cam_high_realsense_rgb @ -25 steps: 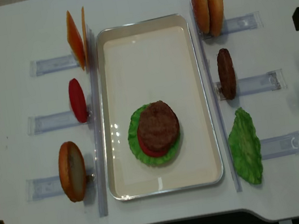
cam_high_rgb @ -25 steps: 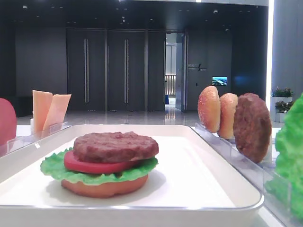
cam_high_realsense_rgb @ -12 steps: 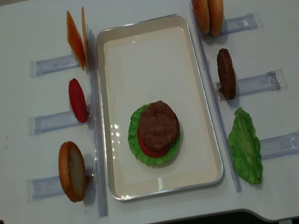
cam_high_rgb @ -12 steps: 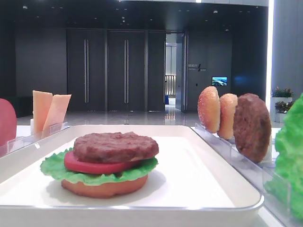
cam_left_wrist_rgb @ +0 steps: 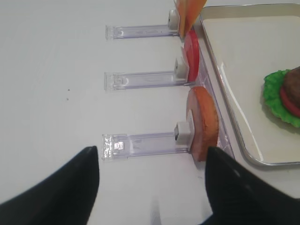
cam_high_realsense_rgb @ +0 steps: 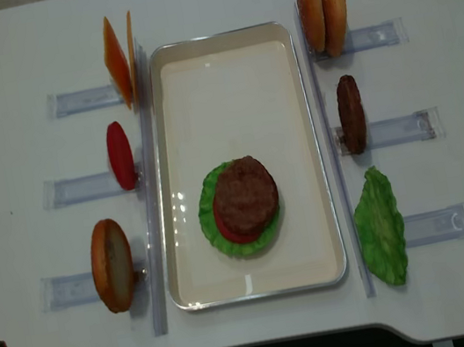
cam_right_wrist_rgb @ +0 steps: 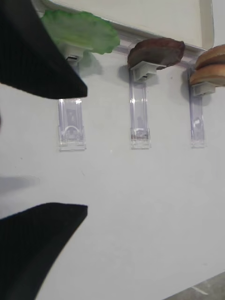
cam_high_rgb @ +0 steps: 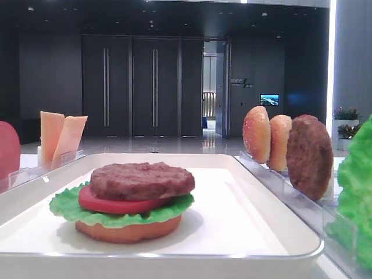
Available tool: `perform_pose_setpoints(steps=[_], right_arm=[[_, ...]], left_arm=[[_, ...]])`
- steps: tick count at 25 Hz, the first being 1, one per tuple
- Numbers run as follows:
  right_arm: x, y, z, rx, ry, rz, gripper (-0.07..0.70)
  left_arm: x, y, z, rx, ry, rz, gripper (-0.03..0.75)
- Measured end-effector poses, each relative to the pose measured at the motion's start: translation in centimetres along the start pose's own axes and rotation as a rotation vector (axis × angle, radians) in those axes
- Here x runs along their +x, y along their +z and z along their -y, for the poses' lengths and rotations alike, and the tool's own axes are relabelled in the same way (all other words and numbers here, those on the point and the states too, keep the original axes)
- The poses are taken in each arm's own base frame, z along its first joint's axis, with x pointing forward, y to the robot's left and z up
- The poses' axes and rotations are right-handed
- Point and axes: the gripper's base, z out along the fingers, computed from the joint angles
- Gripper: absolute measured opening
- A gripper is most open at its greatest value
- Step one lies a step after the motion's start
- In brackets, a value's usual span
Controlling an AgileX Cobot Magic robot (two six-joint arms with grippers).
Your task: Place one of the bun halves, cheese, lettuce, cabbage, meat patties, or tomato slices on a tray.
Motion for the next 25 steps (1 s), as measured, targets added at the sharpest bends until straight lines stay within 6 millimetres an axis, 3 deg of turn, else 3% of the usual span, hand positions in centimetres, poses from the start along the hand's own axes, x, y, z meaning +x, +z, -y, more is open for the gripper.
perform_pose_setpoints(steps=[7,11,25], right_arm=[[2.5,-1.8,0.0,-0.004,-0.039,0.161,0.454],[3.4,-1.5,0.1,-0.003,-0.052,0.124,0.454],[3.6,-1.4,-0.1,-0.024,-0.077,0.111,0.452]], left_arm=[[0.0,0.0,0.0,0.0,0.0,0.0,0.534],[0.0,0.0,0.0,0.0,0.0,0.0,0.534],[0.0,0.0,0.0,0.0,0.0,0.0,0.534]])
